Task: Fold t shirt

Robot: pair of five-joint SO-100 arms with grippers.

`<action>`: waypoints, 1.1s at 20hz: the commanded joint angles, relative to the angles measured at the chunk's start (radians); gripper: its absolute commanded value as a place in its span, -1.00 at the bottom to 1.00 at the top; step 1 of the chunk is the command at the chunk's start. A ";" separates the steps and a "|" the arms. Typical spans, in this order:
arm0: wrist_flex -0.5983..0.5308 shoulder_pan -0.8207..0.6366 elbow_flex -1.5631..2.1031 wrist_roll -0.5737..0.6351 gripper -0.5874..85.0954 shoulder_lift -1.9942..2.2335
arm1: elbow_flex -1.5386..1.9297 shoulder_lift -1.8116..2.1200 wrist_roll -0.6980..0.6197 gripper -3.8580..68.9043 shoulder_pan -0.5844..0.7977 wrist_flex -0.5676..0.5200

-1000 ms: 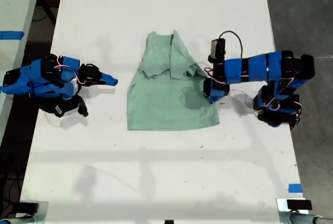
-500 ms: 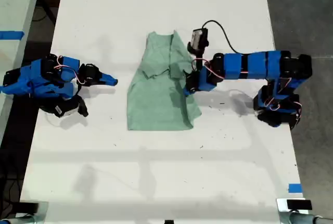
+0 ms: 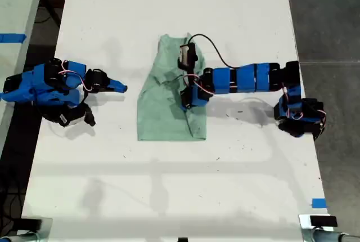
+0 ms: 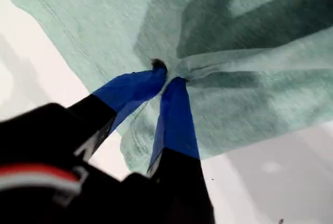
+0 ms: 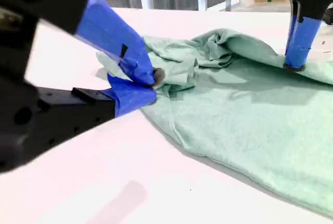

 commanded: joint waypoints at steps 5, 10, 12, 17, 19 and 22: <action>0.003 0.005 0.002 -0.014 -0.99 0.008 | -0.084 0.153 -0.008 -0.45 -0.009 0.098; 0.003 0.005 0.002 -0.014 -0.99 0.008 | 0.124 0.488 0.014 -0.85 0.041 0.213; 0.003 0.005 0.002 -0.014 -0.99 0.008 | 0.345 0.738 0.052 -0.85 0.048 0.222; 0.003 0.002 0.002 -0.014 -0.99 0.008 | 0.969 1.350 0.152 -0.85 0.017 0.192; 0.003 0.000 0.002 -0.014 -0.99 0.008 | 1.161 1.480 0.190 -0.85 -0.011 0.124; 0.003 0.000 0.003 -0.014 -0.99 0.008 | 1.440 1.632 0.212 -0.85 -0.021 -0.015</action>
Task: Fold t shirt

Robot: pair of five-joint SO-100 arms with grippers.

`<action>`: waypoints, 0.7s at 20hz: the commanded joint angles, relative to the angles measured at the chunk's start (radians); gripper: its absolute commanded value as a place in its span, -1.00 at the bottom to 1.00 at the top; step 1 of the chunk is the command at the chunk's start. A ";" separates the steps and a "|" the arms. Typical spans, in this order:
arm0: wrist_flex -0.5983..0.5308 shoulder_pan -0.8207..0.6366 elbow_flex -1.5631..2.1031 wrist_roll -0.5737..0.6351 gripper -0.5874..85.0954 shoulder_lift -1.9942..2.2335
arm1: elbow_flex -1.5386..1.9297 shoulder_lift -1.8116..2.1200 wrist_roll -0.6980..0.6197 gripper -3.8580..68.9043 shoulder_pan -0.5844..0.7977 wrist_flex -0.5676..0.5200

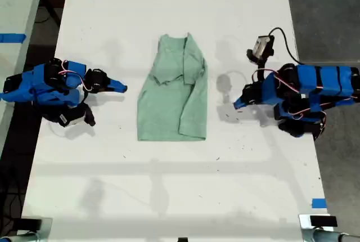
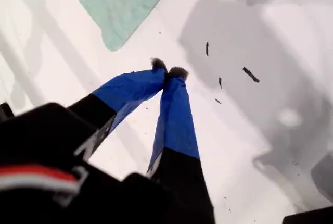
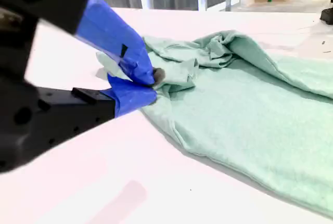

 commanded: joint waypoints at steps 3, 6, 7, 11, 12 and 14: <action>0.003 -0.002 0.003 -0.014 -0.99 0.008 | 0.342 0.236 0.043 -0.85 -0.009 -0.141; 0.003 0.000 0.003 -0.014 -0.99 0.008 | 0.557 0.558 0.055 -0.85 -0.002 -0.092; 0.003 0.002 0.003 -0.015 -0.99 0.008 | 0.647 0.758 0.087 -0.85 0.000 0.005; 0.002 0.002 0.003 -0.015 -0.99 0.008 | 0.661 0.750 0.143 -0.85 -0.018 0.015; 0.003 0.002 0.003 -0.015 -0.99 0.008 | 0.661 0.750 0.150 -0.85 -0.018 0.017; 0.002 0.003 0.003 -0.015 -0.99 0.008 | 0.661 0.750 0.156 -0.85 -0.021 0.018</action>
